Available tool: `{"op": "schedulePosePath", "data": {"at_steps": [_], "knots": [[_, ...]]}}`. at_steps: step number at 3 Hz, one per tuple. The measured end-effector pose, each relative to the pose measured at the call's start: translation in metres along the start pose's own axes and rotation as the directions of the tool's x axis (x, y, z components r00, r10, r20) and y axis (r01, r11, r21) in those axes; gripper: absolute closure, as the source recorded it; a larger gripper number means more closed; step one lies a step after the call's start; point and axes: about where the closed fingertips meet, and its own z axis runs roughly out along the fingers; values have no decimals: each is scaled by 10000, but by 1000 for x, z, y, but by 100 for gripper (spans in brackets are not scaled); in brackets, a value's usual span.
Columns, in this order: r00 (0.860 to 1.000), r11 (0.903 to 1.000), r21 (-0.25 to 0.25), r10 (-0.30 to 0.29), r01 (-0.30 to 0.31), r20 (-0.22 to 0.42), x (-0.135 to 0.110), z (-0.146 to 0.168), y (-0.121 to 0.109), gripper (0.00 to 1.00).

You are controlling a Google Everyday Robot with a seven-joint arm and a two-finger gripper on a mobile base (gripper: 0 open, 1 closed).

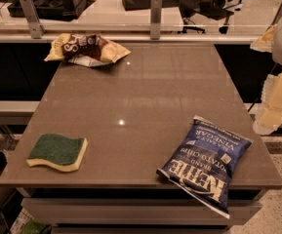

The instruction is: Move sponge near brown chip bag

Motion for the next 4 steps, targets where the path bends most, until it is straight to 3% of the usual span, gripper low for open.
{"op": "schedulePosePath", "data": {"at_steps": [1, 2, 3, 4], "knots": [[10000, 10000, 20, -2, 2, 22, 0, 0, 0, 0], [9976, 9999, -125, 13, -5, 698, -9, 14, 4, 0], [9837, 9990, -454, 30, 52, 1796, -27, 40, 16, 0], [9600, 9979, -639, 69, 115, 2801, -48, 56, 29, 0]]}}
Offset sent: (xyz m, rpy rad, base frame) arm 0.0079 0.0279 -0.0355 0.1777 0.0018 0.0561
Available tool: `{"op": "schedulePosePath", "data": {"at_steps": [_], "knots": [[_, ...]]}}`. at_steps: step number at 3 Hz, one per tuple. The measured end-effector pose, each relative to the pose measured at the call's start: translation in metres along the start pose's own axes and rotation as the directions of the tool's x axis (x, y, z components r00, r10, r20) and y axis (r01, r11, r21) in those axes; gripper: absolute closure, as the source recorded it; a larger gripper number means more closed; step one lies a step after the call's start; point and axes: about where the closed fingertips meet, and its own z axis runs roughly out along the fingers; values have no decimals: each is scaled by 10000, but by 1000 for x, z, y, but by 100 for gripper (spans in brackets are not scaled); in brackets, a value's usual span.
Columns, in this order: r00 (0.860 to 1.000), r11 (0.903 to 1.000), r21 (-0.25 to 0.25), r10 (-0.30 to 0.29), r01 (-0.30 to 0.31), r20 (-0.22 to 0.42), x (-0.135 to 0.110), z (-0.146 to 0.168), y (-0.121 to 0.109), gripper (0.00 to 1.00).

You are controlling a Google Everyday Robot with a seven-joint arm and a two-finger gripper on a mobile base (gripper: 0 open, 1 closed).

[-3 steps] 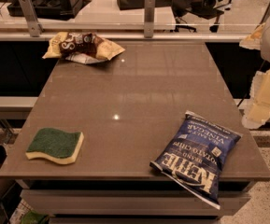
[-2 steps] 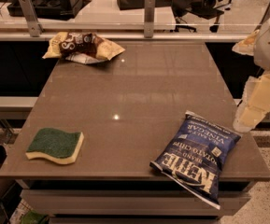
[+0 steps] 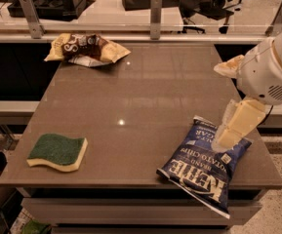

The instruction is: Move sponge near brown chip bag

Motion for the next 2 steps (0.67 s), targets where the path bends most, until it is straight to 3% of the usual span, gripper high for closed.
{"op": "schedulePosePath", "data": {"at_steps": [2], "knots": [[9921, 9997, 188, -206, 184, 1237, -44, 33, 27, 0]]}}
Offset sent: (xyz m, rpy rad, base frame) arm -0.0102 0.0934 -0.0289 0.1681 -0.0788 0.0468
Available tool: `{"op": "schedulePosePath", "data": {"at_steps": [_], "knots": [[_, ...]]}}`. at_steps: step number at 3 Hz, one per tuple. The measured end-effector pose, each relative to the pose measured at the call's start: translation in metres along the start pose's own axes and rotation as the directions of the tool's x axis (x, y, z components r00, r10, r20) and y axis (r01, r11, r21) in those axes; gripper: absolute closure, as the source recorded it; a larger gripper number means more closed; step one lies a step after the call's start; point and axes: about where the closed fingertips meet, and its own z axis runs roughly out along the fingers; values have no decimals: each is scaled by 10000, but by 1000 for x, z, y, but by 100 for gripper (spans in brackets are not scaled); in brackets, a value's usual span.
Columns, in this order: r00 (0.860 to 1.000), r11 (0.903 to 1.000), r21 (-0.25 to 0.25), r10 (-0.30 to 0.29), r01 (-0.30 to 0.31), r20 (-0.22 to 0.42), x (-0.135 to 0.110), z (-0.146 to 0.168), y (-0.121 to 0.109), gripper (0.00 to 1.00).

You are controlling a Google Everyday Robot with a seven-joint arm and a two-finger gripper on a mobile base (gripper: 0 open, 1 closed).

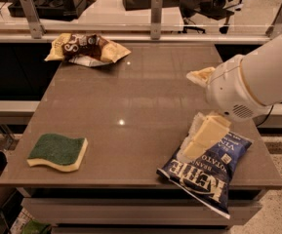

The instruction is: Move sponge near brown chip bag

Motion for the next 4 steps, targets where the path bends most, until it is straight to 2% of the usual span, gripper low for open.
{"op": "schedulePosePath", "data": {"at_steps": [1, 3, 4], "knots": [[9978, 9998, -170, -106, 117, 651, -17, 29, 5, 0], [9815, 9968, -691, 533, -412, 1841, -40, 83, 17, 0], [9802, 9968, -667, 564, -445, 1896, -42, 84, 17, 0]]}}
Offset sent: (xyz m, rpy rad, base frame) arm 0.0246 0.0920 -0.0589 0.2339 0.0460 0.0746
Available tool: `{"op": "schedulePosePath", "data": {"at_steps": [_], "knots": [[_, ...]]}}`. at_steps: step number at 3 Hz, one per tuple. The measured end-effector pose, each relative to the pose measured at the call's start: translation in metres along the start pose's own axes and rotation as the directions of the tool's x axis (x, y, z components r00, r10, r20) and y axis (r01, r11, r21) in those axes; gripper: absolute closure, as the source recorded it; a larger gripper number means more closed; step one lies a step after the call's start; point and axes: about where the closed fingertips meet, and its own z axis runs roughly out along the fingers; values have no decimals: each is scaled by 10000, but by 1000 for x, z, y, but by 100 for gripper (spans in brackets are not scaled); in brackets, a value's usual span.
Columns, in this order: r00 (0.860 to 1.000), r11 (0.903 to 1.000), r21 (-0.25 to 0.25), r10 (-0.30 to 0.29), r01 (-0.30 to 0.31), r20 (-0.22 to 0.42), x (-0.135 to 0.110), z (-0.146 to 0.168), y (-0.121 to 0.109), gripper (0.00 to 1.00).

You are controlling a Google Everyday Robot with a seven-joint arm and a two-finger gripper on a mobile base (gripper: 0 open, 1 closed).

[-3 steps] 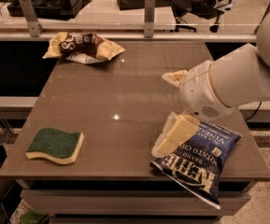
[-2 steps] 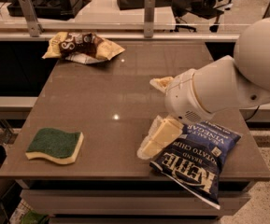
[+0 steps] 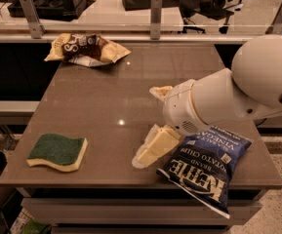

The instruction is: Move sponge near brown chip bag

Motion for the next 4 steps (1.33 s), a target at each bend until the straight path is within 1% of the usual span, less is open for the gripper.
{"op": "schedulePosePath", "data": {"at_steps": [1, 3, 4], "knots": [[9999, 10000, -40, 9, -8, 130, -1, 6, -3, 0], [9965, 9997, -249, 97, -76, 834, -10, 45, -6, 0], [9918, 9983, -540, 281, -215, 1250, -10, 70, 2, 0]]}}
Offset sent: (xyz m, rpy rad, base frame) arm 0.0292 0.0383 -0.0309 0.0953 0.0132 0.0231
